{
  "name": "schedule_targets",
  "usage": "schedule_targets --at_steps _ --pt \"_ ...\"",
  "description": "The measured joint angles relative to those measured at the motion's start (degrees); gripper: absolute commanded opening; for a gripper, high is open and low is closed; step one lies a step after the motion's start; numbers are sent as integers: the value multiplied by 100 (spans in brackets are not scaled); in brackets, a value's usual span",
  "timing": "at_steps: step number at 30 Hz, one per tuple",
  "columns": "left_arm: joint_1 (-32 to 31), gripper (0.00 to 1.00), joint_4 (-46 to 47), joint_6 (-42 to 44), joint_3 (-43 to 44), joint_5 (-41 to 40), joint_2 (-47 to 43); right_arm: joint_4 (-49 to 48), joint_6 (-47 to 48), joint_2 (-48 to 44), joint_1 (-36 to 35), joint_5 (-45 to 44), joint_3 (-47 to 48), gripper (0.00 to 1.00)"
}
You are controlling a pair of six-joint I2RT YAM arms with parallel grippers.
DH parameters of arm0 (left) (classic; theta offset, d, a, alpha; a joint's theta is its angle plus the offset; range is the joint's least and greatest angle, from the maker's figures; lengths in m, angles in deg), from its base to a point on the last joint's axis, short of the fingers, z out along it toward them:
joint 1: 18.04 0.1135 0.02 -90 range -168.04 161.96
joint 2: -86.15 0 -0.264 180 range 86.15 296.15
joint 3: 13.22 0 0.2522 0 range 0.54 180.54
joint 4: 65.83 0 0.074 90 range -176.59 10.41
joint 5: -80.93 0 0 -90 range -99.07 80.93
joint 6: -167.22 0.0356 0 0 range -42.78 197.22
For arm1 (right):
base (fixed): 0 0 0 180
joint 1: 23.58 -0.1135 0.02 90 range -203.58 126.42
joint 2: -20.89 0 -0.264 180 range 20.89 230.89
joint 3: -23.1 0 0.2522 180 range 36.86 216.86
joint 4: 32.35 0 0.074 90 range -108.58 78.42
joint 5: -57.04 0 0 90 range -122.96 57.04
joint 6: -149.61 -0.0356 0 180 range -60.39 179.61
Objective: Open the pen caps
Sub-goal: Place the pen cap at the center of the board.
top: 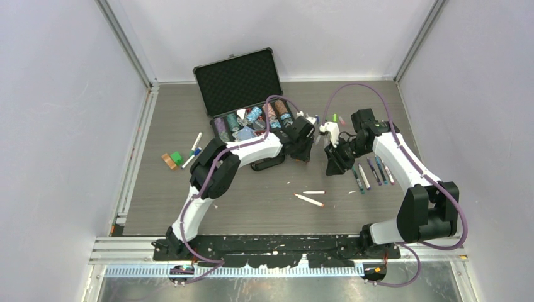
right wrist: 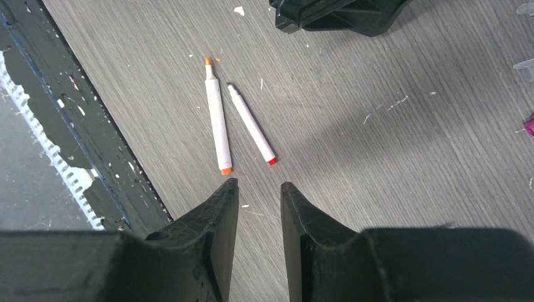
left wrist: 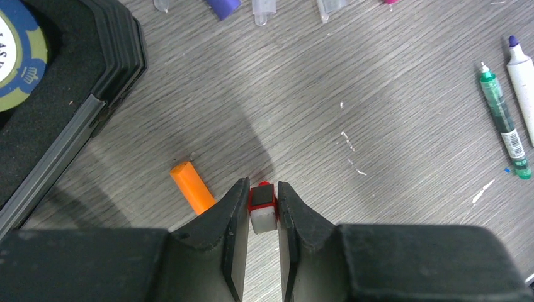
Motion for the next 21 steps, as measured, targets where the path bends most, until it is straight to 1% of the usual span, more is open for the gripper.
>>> schedule_targets --at_steps 9,21 --pt "0 32 -177 28 125 -63 7 17 0 0 11 4 0 36" --pt "0 33 -273 136 177 -181 -7 28 11 0 39 46 0 36"
